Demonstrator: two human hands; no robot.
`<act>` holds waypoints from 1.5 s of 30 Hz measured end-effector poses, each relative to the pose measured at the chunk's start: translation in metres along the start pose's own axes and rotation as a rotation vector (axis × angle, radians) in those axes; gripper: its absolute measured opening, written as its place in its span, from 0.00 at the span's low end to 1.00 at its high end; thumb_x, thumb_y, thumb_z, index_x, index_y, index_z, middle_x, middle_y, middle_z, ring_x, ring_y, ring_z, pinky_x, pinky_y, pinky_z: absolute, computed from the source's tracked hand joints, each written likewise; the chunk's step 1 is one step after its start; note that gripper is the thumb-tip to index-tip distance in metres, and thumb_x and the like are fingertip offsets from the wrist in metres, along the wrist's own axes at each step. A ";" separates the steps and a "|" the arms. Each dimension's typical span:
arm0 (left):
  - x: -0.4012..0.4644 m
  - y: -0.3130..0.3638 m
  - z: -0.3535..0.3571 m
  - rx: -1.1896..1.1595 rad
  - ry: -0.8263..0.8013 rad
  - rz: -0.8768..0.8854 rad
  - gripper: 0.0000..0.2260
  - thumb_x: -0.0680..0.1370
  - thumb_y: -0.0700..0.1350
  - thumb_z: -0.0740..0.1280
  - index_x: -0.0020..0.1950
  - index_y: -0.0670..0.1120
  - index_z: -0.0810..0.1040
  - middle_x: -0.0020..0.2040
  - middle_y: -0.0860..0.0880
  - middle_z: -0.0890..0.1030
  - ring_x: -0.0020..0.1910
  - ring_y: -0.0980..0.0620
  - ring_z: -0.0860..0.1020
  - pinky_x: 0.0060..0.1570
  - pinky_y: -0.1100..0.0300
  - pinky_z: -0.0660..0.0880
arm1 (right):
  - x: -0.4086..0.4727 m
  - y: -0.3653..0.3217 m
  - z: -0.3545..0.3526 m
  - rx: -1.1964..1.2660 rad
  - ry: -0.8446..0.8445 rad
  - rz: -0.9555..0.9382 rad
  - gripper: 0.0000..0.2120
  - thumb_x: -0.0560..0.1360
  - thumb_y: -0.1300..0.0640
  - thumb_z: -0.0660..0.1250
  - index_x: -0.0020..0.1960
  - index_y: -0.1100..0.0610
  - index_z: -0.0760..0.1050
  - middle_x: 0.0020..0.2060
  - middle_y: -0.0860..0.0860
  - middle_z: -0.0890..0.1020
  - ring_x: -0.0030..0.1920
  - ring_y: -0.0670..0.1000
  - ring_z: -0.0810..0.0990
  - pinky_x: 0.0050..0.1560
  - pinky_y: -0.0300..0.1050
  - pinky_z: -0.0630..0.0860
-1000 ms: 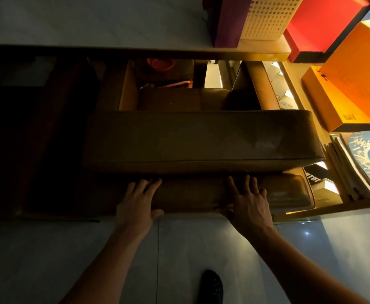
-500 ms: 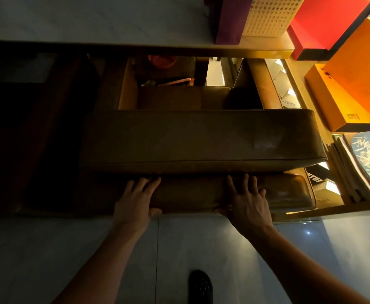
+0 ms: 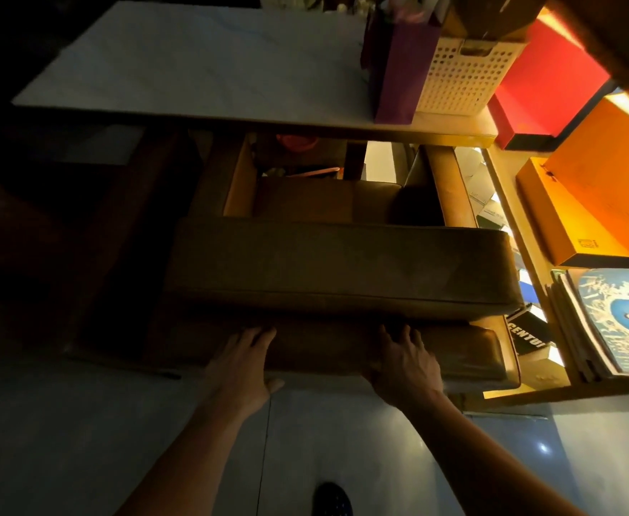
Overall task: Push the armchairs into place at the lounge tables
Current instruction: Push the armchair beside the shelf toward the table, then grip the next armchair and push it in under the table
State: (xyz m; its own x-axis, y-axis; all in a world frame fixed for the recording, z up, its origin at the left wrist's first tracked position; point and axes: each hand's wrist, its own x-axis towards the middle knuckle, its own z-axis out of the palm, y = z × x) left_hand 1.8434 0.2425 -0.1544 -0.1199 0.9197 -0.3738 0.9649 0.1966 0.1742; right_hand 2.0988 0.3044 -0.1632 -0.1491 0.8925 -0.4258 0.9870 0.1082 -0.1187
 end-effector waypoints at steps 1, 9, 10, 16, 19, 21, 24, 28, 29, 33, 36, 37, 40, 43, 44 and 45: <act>-0.006 -0.004 -0.006 -0.015 -0.004 -0.003 0.39 0.74 0.62 0.68 0.79 0.58 0.51 0.78 0.53 0.56 0.75 0.48 0.57 0.69 0.48 0.65 | -0.004 -0.004 -0.004 0.021 -0.002 -0.009 0.41 0.71 0.32 0.65 0.77 0.46 0.54 0.74 0.58 0.61 0.74 0.62 0.61 0.63 0.59 0.74; -0.054 -0.091 -0.067 -0.169 0.063 -0.050 0.37 0.73 0.66 0.67 0.78 0.57 0.57 0.77 0.54 0.61 0.73 0.49 0.61 0.68 0.50 0.66 | -0.043 -0.101 -0.035 0.081 -0.066 -0.110 0.40 0.72 0.33 0.67 0.78 0.45 0.56 0.72 0.53 0.67 0.69 0.57 0.71 0.60 0.50 0.76; -0.061 -0.106 -0.075 -0.181 0.078 -0.047 0.37 0.73 0.66 0.66 0.78 0.57 0.58 0.76 0.54 0.61 0.73 0.50 0.62 0.68 0.51 0.66 | -0.048 -0.121 -0.040 0.075 -0.069 -0.132 0.39 0.72 0.34 0.67 0.77 0.44 0.56 0.71 0.52 0.68 0.68 0.56 0.72 0.60 0.50 0.76; -0.111 -0.223 -0.120 -0.208 0.158 -0.037 0.37 0.74 0.66 0.66 0.78 0.57 0.56 0.78 0.54 0.58 0.75 0.50 0.59 0.71 0.51 0.63 | -0.085 -0.269 -0.052 0.070 -0.065 -0.239 0.37 0.73 0.38 0.67 0.77 0.46 0.57 0.72 0.52 0.67 0.69 0.56 0.71 0.63 0.52 0.74; -0.140 -0.291 -0.141 -0.222 0.208 -0.042 0.36 0.74 0.65 0.66 0.78 0.57 0.56 0.78 0.55 0.60 0.75 0.51 0.60 0.70 0.51 0.64 | -0.105 -0.347 -0.050 0.093 -0.046 -0.279 0.38 0.74 0.37 0.66 0.78 0.47 0.56 0.75 0.54 0.63 0.72 0.57 0.67 0.66 0.52 0.71; -0.157 -0.336 -0.150 -0.230 0.228 -0.054 0.36 0.74 0.65 0.67 0.78 0.57 0.57 0.77 0.55 0.61 0.74 0.51 0.61 0.69 0.51 0.65 | -0.117 -0.395 -0.045 0.111 -0.017 -0.306 0.40 0.73 0.33 0.64 0.79 0.46 0.55 0.76 0.54 0.62 0.73 0.57 0.65 0.68 0.53 0.68; -0.173 -0.395 -0.158 -0.242 0.255 -0.083 0.37 0.73 0.65 0.68 0.78 0.57 0.58 0.77 0.54 0.61 0.74 0.51 0.61 0.70 0.52 0.64 | -0.131 -0.458 -0.039 0.108 -0.005 -0.345 0.39 0.74 0.34 0.64 0.79 0.45 0.54 0.76 0.54 0.62 0.73 0.56 0.65 0.68 0.53 0.68; -0.180 -0.457 -0.159 -0.260 0.260 -0.107 0.37 0.73 0.64 0.68 0.78 0.57 0.58 0.77 0.54 0.62 0.74 0.51 0.62 0.71 0.53 0.63 | -0.133 -0.524 -0.027 0.052 -0.030 -0.373 0.38 0.74 0.35 0.65 0.79 0.45 0.53 0.75 0.55 0.63 0.72 0.58 0.65 0.68 0.54 0.68; -0.178 -0.472 -0.158 -0.261 0.266 -0.109 0.37 0.73 0.64 0.68 0.78 0.57 0.58 0.77 0.54 0.62 0.74 0.51 0.62 0.70 0.53 0.63 | -0.131 -0.538 -0.024 0.039 -0.042 -0.379 0.38 0.74 0.37 0.66 0.78 0.45 0.53 0.75 0.55 0.63 0.72 0.59 0.66 0.68 0.54 0.68; -0.168 -0.534 -0.148 -0.285 0.239 -0.144 0.36 0.74 0.64 0.67 0.78 0.58 0.56 0.77 0.54 0.60 0.75 0.50 0.60 0.71 0.53 0.63 | -0.110 -0.591 -0.004 0.007 -0.083 -0.393 0.34 0.74 0.47 0.69 0.75 0.44 0.58 0.69 0.54 0.67 0.68 0.60 0.70 0.64 0.54 0.71; -0.156 -0.587 -0.143 -0.298 0.220 -0.167 0.37 0.74 0.65 0.66 0.78 0.58 0.55 0.78 0.53 0.59 0.75 0.49 0.60 0.71 0.52 0.62 | -0.091 -0.637 0.011 0.035 -0.092 -0.394 0.28 0.74 0.48 0.68 0.72 0.45 0.63 0.69 0.54 0.69 0.66 0.60 0.72 0.63 0.54 0.73; -0.151 -0.605 -0.143 -0.305 0.219 -0.175 0.38 0.74 0.65 0.67 0.79 0.57 0.55 0.78 0.53 0.59 0.75 0.48 0.60 0.71 0.52 0.62 | -0.084 -0.653 0.016 0.041 -0.092 -0.393 0.27 0.75 0.48 0.68 0.71 0.46 0.64 0.69 0.54 0.69 0.66 0.59 0.73 0.62 0.54 0.74; -0.136 -0.659 -0.148 -0.298 0.182 -0.199 0.38 0.74 0.64 0.67 0.79 0.56 0.55 0.78 0.53 0.59 0.76 0.49 0.59 0.72 0.52 0.62 | -0.061 -0.706 0.032 0.042 -0.089 -0.368 0.30 0.75 0.47 0.68 0.74 0.49 0.62 0.71 0.54 0.66 0.67 0.59 0.72 0.62 0.52 0.73; -0.121 -0.716 -0.160 -0.235 0.168 -0.220 0.38 0.74 0.65 0.67 0.79 0.56 0.56 0.77 0.53 0.61 0.75 0.50 0.62 0.70 0.54 0.63 | -0.042 -0.759 0.045 0.065 -0.095 -0.399 0.33 0.75 0.46 0.67 0.76 0.46 0.57 0.75 0.55 0.61 0.72 0.60 0.65 0.68 0.54 0.70; -0.115 -0.734 -0.164 -0.214 0.170 -0.231 0.38 0.74 0.65 0.67 0.79 0.56 0.56 0.77 0.52 0.62 0.74 0.50 0.63 0.69 0.54 0.65 | -0.037 -0.774 0.048 0.077 -0.110 -0.411 0.34 0.75 0.46 0.67 0.77 0.45 0.55 0.77 0.56 0.59 0.74 0.61 0.62 0.70 0.55 0.68; -0.110 -0.752 -0.168 -0.201 0.171 -0.243 0.38 0.73 0.65 0.68 0.78 0.56 0.56 0.76 0.51 0.63 0.73 0.49 0.64 0.68 0.53 0.66 | -0.032 -0.787 0.049 0.079 -0.116 -0.417 0.35 0.75 0.45 0.67 0.77 0.45 0.54 0.77 0.55 0.58 0.76 0.60 0.59 0.71 0.56 0.66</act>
State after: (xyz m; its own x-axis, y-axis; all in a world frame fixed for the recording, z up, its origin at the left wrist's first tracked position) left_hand 1.0915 0.0508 -0.0912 -0.3939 0.8781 -0.2715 0.8404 0.4637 0.2806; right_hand 1.3241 0.1692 -0.1004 -0.5439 0.7238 -0.4246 0.8341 0.4108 -0.3681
